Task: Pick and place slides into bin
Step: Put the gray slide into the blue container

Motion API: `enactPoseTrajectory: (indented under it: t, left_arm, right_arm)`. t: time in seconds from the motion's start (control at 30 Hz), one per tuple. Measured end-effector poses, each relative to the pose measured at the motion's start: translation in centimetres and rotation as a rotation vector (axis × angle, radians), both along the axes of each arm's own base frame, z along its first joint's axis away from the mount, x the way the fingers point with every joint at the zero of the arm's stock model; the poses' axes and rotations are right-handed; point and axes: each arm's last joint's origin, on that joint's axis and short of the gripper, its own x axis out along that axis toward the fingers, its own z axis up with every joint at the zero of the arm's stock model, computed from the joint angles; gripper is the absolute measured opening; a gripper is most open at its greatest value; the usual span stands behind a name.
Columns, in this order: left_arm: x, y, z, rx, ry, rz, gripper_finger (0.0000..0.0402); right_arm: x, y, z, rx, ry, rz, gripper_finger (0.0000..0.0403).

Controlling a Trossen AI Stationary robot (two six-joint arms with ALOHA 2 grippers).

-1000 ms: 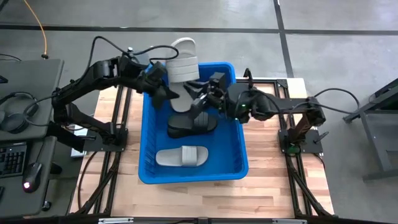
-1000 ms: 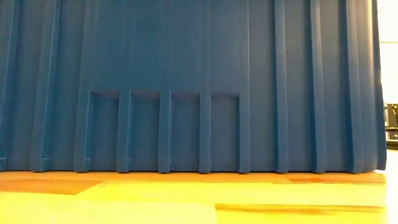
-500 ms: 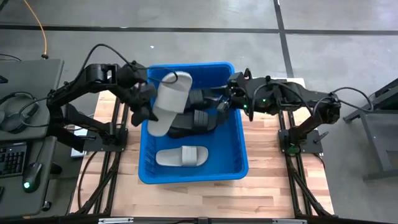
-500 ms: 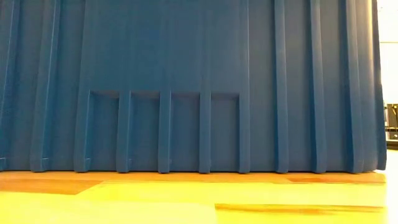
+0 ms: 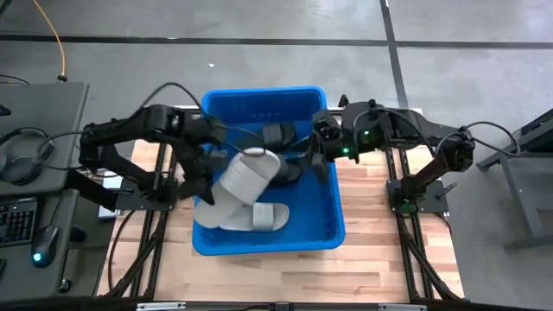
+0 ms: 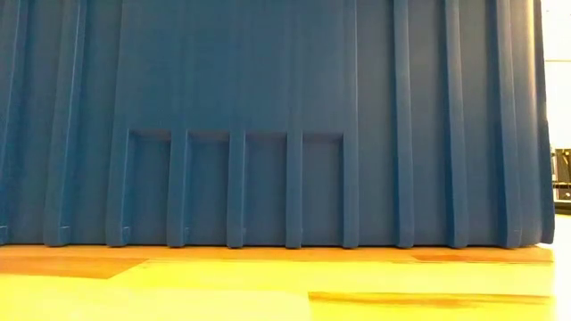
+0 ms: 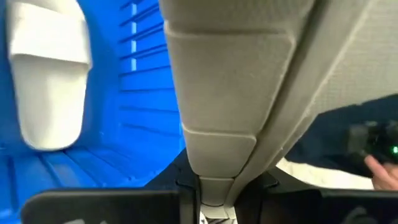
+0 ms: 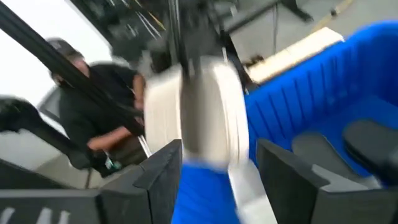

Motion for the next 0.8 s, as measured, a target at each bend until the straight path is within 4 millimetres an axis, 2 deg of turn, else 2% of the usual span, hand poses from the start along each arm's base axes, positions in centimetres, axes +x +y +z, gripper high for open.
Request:
enactPoseTrajectory:
  t: [0.13, 0.27, 0.43, 0.57, 0.8]
  left_arm:
    - [2.2, -0.2, -0.9, -0.026, -0.005, -0.029, 0.0042]
    - [3.3, -0.1, -1.7, -0.013, 0.023, -0.024, 0.0042]
    - [3.4, -0.1, -1.7, -0.006, 0.017, -0.031, 0.0042]
    - [3.3, -0.1, -1.6, -0.032, 0.005, -0.05, 0.0042]
    - [3.2, -0.3, -1.4, -0.067, -0.005, -0.068, 0.0042]
  right_arm:
    - [0.7, 0.1, 0.3, 0.015, -0.053, 0.013, 0.019]
    - [0.9, 0.0, 0.0, 0.058, -0.03, 0.021, 0.0189]
    - [0.8, 0.8, -0.1, 0.121, -0.018, 0.065, 0.0189]
    - [0.8, 1.4, -0.8, 0.093, 0.038, 0.041, 0.0191]
    - [0.6, 1.3, -1.5, 0.053, 0.106, -0.024, 0.0202]
